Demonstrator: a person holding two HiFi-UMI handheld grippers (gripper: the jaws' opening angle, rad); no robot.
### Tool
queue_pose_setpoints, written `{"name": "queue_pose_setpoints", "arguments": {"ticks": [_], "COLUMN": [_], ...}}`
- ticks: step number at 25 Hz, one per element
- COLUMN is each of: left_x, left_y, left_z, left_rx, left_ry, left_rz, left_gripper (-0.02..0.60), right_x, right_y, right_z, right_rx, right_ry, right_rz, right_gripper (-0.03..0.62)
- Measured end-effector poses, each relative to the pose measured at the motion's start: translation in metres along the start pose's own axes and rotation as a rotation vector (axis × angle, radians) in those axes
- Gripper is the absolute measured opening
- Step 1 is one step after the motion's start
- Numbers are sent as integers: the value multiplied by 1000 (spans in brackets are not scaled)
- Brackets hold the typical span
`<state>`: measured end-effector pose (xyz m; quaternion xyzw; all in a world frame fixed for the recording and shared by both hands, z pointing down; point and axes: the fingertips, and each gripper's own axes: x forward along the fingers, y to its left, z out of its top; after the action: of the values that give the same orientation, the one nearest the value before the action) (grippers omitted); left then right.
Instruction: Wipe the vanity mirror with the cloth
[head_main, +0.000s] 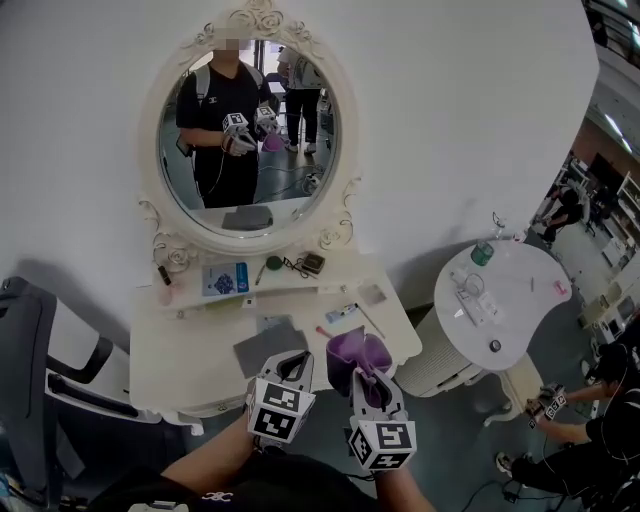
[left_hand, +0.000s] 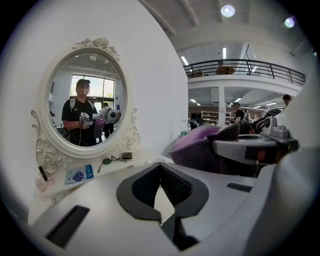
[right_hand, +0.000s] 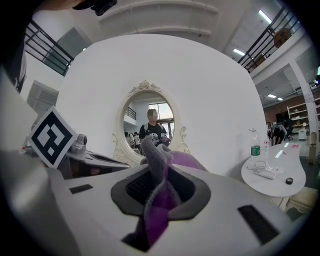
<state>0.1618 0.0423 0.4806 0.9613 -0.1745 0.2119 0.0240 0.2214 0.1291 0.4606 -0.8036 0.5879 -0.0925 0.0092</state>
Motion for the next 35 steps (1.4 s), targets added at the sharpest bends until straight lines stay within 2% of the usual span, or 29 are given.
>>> {"name": "queue_pose_setpoints", "arguments": {"ticks": [12, 16, 19, 22, 26, 28, 31, 35], "left_x": [48, 62, 75, 91, 114, 126, 144, 167], "left_y": [120, 143, 155, 170, 189, 185, 187, 199], "left_z": [18, 3, 3, 17, 33, 42, 55, 64], "left_rx": [-78, -146, -157, -166, -235, -224, -217, -202], "left_ry": [-3, 32, 41, 20, 8, 9, -1, 10], "left_rz": [68, 101, 144, 208, 279, 289, 315, 339], "left_gripper": [2, 2, 2, 2, 2, 2, 2, 2], "right_x": [129, 158, 185, 217, 249, 264, 291, 320], "right_y": [31, 42, 42, 36, 24, 5, -24, -42], "right_z": [14, 6, 3, 10, 41, 51, 55, 55], "right_rx": [-25, -47, -63, -78, -127, -121, -73, -26], "right_ry": [29, 71, 90, 96, 48, 34, 47, 49], "right_rz": [93, 165, 235, 306, 395, 397, 357, 364], "right_gripper": [57, 57, 57, 57, 57, 57, 57, 57]}}
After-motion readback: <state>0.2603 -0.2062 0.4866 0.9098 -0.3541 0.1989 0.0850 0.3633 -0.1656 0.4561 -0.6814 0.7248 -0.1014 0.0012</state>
